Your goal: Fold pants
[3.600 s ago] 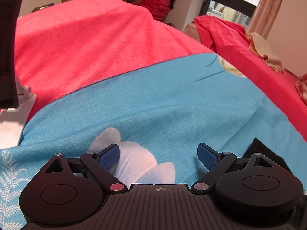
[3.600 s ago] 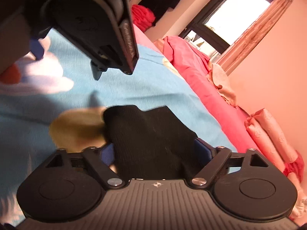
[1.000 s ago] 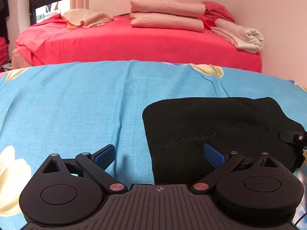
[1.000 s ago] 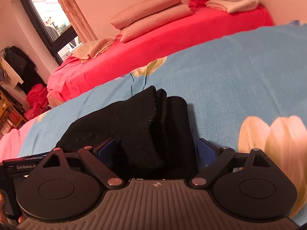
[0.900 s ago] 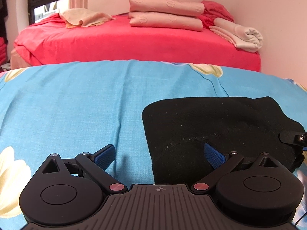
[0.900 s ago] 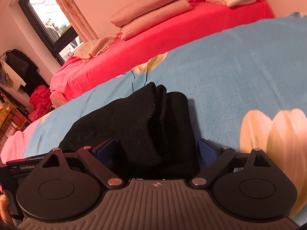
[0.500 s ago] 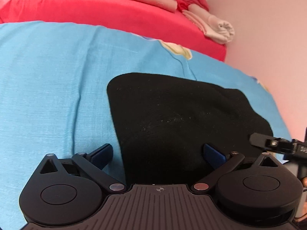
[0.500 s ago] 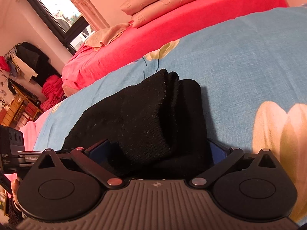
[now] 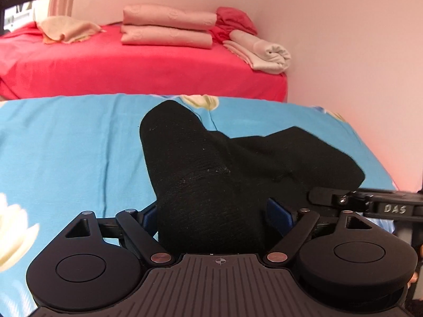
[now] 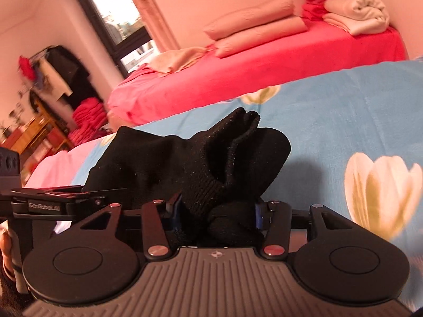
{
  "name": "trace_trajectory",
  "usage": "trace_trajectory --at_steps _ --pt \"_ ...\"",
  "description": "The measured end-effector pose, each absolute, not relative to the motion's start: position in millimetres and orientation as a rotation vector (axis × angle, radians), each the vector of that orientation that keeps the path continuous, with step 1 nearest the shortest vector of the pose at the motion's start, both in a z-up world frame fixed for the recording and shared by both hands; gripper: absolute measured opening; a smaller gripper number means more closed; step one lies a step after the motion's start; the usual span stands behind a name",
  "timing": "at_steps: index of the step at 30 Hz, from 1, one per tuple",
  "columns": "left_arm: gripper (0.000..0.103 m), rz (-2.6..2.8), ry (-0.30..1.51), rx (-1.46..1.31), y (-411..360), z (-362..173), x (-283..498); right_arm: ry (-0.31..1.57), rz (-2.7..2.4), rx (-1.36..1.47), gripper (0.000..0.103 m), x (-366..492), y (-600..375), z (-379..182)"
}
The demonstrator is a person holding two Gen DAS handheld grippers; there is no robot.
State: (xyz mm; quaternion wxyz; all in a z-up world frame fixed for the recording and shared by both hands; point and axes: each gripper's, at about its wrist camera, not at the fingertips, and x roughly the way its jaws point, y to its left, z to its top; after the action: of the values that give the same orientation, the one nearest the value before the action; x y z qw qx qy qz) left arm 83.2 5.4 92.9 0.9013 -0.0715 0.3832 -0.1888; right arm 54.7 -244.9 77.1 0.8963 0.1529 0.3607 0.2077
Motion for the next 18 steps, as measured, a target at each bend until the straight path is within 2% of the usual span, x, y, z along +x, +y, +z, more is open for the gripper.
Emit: trace_trajectory --at_steps 4,9,14,18 --pt "0.103 -0.391 0.788 -0.127 3 85 38 0.767 0.475 0.339 0.057 14 -254 79" --pt "0.103 -0.254 0.91 -0.077 5 14 33 0.909 0.355 0.346 0.067 11 -263 22" --pt "0.103 -0.253 0.88 -0.202 34 12 19 0.858 0.356 0.423 0.08 -10 -287 9" --pt "0.103 -0.23 0.854 -0.147 30 19 5 0.846 0.377 0.469 0.08 -22 -302 5"
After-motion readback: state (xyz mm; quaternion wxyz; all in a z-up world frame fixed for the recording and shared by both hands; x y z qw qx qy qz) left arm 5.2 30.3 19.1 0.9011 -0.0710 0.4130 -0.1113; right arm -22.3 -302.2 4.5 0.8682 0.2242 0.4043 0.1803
